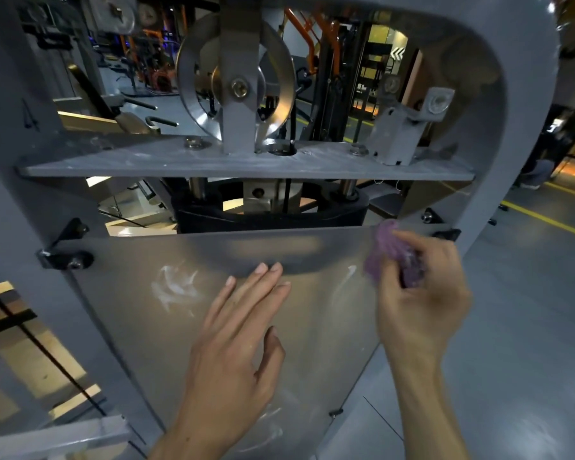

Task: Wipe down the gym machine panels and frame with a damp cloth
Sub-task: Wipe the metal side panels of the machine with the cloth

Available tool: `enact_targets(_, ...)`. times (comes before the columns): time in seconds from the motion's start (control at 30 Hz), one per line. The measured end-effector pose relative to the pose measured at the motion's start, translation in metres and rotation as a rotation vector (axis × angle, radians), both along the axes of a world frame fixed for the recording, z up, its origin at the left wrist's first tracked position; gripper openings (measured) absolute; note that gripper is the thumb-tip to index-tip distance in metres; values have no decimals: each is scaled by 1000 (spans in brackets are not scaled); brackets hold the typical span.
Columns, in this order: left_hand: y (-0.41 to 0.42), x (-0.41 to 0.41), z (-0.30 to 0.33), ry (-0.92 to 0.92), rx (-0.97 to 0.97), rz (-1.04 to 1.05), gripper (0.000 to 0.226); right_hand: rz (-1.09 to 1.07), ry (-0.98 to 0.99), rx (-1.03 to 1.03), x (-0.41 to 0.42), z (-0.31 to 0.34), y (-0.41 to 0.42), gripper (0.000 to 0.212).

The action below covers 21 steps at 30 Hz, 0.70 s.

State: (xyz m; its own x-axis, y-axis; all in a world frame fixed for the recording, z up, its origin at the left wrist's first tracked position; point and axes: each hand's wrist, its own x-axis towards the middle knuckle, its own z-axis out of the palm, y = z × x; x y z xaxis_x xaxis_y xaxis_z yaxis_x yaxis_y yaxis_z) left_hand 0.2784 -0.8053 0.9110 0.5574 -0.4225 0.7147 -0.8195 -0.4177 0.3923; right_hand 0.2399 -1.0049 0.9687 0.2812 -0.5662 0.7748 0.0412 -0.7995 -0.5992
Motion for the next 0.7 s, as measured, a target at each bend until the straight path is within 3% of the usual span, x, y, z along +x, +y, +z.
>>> enact_targets(0.13, 2, 2, -1, 1, 5, -14, 50, -29, -27, 9, 6, 2, 16, 21)
enact_targets(0.3, 3, 4, -1, -1, 16, -25, 50, 156, 14, -112, 13, -1, 48, 31)
enact_targets(0.5, 11, 2, -1, 14, -15, -38, 50, -23, -44, 27, 8, 2, 28, 25)
enact_targets(0.7, 21, 3, 2, -7, -61, -51, 50, 180, -37, -79, 20, -5, 73, 28)
